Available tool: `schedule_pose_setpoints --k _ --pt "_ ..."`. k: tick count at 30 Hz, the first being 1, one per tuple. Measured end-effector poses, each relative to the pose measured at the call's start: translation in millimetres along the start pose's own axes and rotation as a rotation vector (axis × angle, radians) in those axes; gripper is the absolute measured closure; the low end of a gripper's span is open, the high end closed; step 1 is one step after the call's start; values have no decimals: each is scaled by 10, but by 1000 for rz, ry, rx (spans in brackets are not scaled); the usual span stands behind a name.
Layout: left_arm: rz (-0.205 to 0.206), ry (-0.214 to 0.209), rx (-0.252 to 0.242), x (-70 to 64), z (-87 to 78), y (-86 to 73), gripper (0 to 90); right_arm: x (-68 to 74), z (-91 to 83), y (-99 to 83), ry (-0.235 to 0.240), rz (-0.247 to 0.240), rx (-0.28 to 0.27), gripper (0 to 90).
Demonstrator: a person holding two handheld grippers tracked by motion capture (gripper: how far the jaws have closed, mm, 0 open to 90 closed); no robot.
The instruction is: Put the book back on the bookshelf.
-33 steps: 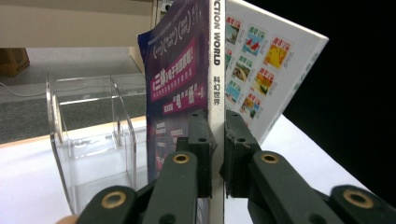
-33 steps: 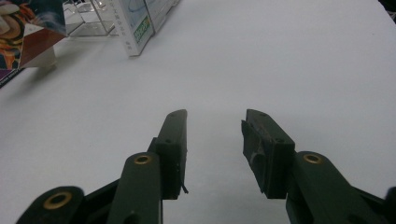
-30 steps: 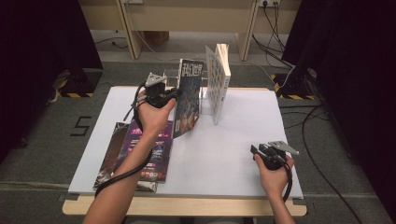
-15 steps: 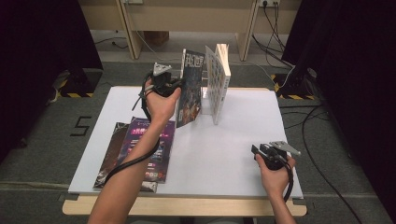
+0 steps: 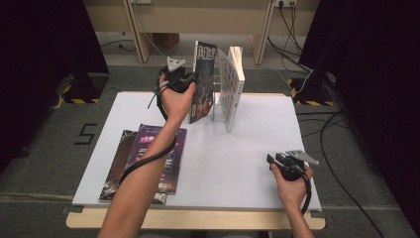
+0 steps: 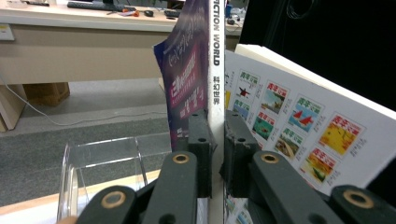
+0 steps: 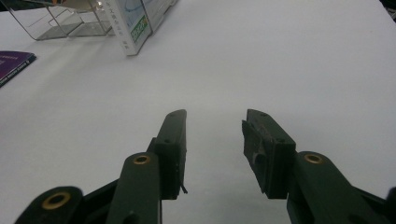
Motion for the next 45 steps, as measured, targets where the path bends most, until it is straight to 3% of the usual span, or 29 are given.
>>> schedule_pose_setpoints --k 4,9,12,17,27,37,45 --pt "27 32 -18 4 73 -67 831 4 4 -1 1 -6 4 593" --pt "71 86 -31 37 112 -300 831 6 -1 -3 -1 -12 1 593" --pt "100 98 -48 34 48 -335 830 -5 11 -3 1 -19 -2 593" --pt "149 133 -74 21 -102 -525 828 18 13 -14 3 -15 9 592" --pt "185 153 -65 39 -447 -826 824 19 13 -16 4 -11 14 591" --pt "122 139 -38 100 -712 -1121 822 26 16 -19 5 -14 21 588" --pt "77 125 -30 148 -742 -1148 816 29 22 -24 4 -6 24 586"
Point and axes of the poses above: each handheld gripper's, and its own axes: z roughly forward along the jaws, y roughly out of its top, x roughly to its left, the point moved 2 cm from there along z, roughly forward along the jaws, and after that the axes turned 7 degrees about z, right-handed, at the moved point
